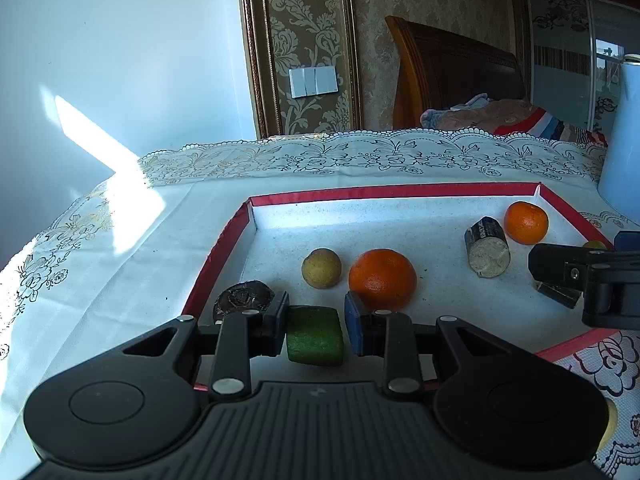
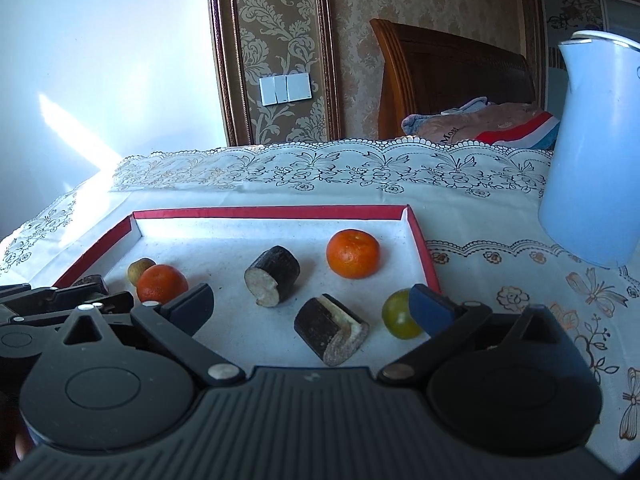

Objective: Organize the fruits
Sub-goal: 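Open both tools to release the cube and eggplant chunk in the tray, then withdraw both tools from the tray toward the remaining fruits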

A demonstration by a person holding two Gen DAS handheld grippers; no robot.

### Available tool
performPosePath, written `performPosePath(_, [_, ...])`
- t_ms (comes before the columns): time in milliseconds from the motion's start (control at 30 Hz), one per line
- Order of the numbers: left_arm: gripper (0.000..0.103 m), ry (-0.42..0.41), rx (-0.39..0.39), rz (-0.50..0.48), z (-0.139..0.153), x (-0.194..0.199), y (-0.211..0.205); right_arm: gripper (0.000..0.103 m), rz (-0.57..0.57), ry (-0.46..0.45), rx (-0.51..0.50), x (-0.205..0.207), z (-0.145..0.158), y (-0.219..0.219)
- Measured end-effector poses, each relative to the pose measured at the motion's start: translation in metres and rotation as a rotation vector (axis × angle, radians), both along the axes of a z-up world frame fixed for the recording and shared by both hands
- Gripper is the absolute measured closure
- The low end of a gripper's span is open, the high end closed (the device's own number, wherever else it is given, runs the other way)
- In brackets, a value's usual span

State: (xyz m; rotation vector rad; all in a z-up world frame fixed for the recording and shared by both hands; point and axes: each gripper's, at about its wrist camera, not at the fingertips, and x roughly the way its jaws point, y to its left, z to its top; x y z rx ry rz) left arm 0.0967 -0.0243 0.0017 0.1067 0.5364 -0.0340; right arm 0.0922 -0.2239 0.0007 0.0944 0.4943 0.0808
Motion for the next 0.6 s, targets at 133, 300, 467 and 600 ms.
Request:
performPosePath(133, [0.036, -0.033, -0.041, -0.051, 0.005, -0.021, 0.003, 0.000, 0.003, 0.025, 0.063, -0.017, -0.004, -0.018])
performPosePath(300, [0.029, -0.120, -0.066, -0.133, 0.013, -0.050, 0.001, 0.000, 0.004, -0.023, 0.098, -0.045, -0.004, -0.031])
performPosePath(467, [0.029, -0.094, -0.087, -0.281, 0.012, -0.064, -0.008, 0.000, -0.002, -0.058, 0.154, -0.061, -0.003, -0.047])
performPosePath(600, [0.029, -0.048, -0.112, -0.431, 0.008, -0.074, -0.019, 0.000, -0.051, -0.034, 0.186, -0.057, -0.006, -0.058])
